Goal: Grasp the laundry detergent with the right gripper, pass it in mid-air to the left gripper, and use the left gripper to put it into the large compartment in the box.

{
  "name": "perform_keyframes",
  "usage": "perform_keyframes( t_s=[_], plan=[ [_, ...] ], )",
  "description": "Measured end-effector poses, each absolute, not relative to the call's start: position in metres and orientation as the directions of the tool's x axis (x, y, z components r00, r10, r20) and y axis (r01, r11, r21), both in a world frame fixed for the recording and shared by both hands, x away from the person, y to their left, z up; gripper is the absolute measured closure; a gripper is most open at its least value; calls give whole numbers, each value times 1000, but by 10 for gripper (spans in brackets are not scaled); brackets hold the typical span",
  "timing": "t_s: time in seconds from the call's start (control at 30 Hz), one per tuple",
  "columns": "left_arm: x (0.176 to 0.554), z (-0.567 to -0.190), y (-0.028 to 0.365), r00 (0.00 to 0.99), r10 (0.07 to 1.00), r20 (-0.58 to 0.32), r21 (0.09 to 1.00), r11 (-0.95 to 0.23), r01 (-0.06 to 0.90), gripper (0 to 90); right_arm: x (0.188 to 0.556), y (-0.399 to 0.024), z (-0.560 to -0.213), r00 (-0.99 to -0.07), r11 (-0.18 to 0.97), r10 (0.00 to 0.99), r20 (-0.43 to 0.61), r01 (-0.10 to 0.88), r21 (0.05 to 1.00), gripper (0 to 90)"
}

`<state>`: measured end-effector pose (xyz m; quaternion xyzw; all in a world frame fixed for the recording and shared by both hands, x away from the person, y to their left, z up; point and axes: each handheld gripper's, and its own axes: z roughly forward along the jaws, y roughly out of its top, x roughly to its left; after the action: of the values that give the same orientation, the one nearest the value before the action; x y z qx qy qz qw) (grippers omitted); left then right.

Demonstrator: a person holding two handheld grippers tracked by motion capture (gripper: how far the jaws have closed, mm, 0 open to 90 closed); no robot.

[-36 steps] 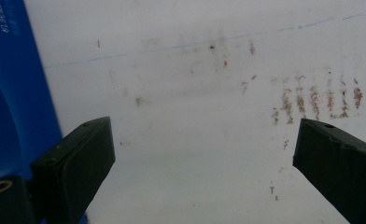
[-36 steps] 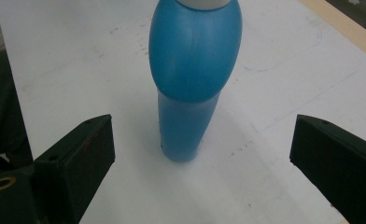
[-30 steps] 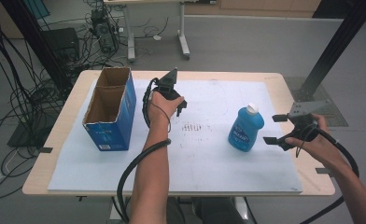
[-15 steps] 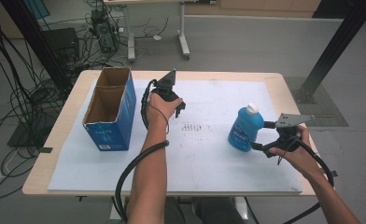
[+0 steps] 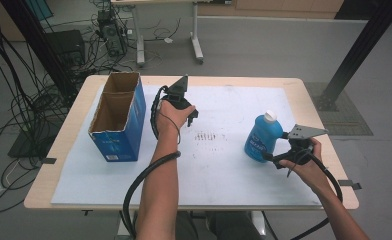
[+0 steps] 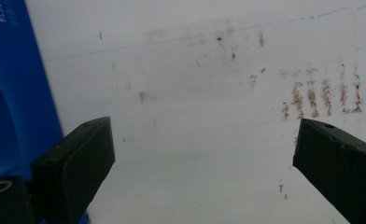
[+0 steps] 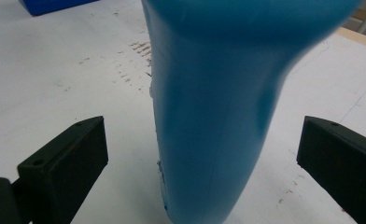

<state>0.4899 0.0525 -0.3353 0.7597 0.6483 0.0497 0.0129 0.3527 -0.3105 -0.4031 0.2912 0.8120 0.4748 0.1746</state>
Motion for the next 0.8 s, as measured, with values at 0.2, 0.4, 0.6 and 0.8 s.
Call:
perform_keyframes(
  t_s=[0.2,0.4,0.6,0.8],
  plan=[
    [490,-335,53,150,987,59,87,-155,984,58,357,-303,-410,-770,375,638,-3,308,874,18],
    [490,-335,53,154,986,60,85,-159,984,58,362,-299,-411,-768,373,641,-5,305,876,18],
    [490,-336,53,157,986,61,87,-162,983,58,364,-299,-415,-761,362,649,-6,302,882,18],
    [491,-336,53,156,986,62,88,-161,983,58,365,-301,-419,-752,346,660,-7,295,891,17]
  ],
)
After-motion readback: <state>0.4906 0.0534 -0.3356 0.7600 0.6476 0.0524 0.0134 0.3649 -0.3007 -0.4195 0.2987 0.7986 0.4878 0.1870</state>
